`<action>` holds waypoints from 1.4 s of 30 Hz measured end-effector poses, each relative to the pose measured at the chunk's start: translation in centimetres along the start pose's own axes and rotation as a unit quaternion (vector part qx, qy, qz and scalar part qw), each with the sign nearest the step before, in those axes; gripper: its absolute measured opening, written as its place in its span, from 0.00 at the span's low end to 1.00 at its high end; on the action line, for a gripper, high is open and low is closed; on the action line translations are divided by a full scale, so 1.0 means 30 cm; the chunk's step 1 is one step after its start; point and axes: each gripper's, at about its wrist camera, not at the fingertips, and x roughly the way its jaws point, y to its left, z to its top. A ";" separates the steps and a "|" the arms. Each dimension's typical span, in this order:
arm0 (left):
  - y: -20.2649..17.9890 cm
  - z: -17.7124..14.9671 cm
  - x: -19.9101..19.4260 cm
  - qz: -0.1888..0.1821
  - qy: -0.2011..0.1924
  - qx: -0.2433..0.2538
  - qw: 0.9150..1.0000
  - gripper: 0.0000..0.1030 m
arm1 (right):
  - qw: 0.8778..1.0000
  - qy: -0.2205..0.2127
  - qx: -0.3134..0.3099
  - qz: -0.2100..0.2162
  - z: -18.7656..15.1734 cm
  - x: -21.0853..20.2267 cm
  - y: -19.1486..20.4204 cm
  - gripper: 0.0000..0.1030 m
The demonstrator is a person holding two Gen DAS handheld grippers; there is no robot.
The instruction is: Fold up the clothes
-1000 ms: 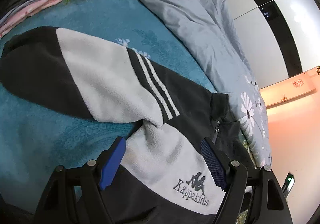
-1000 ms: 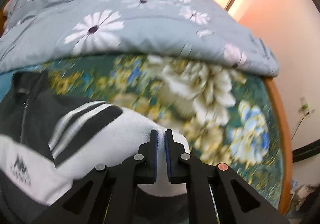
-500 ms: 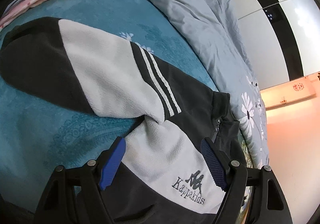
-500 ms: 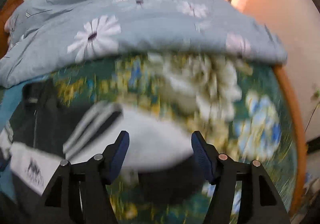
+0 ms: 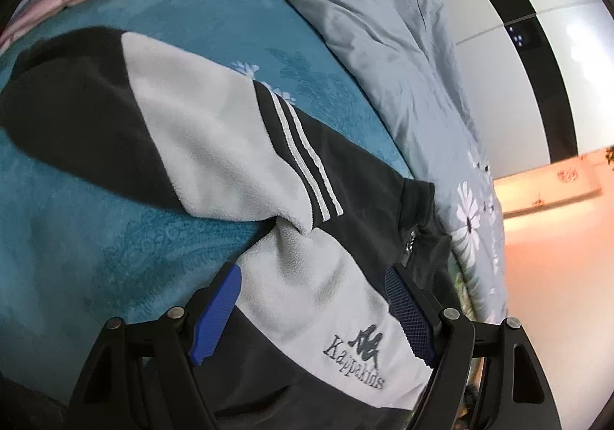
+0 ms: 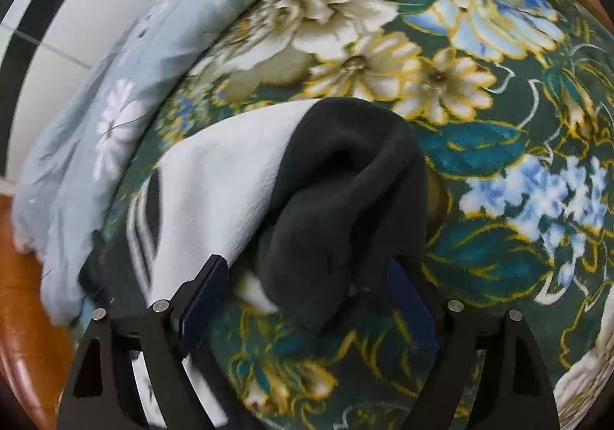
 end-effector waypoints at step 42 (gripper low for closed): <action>0.018 -0.011 -0.061 0.000 -0.008 -0.015 1.000 0.78 | 0.864 -0.062 -0.499 -0.023 -0.183 -0.023 0.766 0.54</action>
